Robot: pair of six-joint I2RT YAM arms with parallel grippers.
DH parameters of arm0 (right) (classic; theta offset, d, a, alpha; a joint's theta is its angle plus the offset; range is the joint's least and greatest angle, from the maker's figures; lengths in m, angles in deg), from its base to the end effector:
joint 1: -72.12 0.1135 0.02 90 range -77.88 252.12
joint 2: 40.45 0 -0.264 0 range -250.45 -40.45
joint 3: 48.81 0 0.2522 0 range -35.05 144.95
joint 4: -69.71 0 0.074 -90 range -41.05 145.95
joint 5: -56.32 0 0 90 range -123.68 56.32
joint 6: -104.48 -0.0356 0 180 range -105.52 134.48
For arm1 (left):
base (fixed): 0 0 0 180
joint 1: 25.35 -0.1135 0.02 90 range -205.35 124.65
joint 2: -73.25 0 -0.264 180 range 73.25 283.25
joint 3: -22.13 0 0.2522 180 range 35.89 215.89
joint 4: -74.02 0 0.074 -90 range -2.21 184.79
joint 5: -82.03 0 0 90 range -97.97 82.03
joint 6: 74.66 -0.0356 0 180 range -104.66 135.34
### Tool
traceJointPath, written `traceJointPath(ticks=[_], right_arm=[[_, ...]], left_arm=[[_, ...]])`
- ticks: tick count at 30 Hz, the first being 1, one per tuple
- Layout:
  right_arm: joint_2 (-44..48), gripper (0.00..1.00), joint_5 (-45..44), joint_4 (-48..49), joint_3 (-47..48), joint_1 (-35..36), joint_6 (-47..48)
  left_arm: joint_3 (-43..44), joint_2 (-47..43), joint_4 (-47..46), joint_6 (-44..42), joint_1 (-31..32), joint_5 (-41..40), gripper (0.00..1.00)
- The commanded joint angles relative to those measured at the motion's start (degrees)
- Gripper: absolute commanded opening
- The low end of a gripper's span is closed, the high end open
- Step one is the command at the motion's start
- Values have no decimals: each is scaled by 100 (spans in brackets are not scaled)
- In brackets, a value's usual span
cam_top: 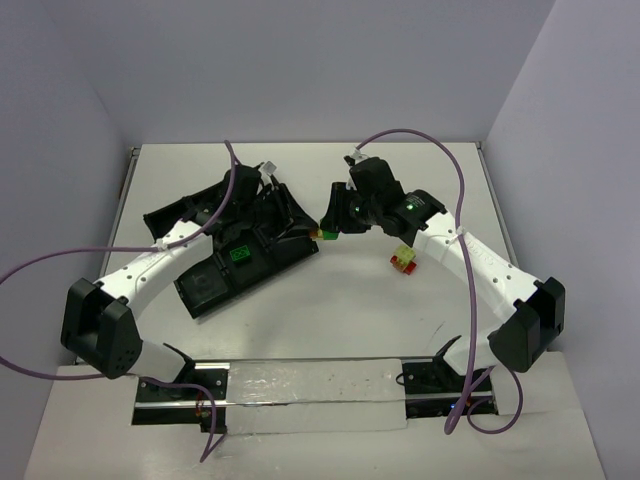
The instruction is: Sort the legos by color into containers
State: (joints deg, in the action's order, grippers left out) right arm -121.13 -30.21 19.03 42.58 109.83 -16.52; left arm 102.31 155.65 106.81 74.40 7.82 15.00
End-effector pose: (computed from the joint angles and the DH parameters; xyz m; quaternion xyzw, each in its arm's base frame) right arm 0.2431 0.1907 0.3505 -0.0658 0.9035 0.2612 0.3334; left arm 0.2641 -0.1892 0.3042 -0.1051 0.8678 -0.4485 0.1863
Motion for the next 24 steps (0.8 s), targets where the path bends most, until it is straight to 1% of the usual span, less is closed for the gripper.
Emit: traceJointPath(ticks=[1,4,9,16,18,20,21,24], right_arm=[[41,0,-17,37,294,-24,56],[61,0,-6,28,305,-27,43],[19,0,47,29,341,-27,40],[9,0,177,54,388,-19,-11],[9,0,217,73,403,-27,-20],[10,0,243,82,401,-20,-21],[17,0,251,92,390,-27,-30],[18,0,266,116,330,-27,-55]], left_arm=[[281,69,-90,-137,40,2,48],[293,57,-49,-175,40,-46,48],[258,65,-133,-176,49,6,41],[274,102,-237,-237,76,152,41],[247,92,-308,-227,76,202,39],[212,90,-380,-198,76,251,32],[194,82,-423,-174,76,301,26],[188,90,-450,-159,76,365,0]])
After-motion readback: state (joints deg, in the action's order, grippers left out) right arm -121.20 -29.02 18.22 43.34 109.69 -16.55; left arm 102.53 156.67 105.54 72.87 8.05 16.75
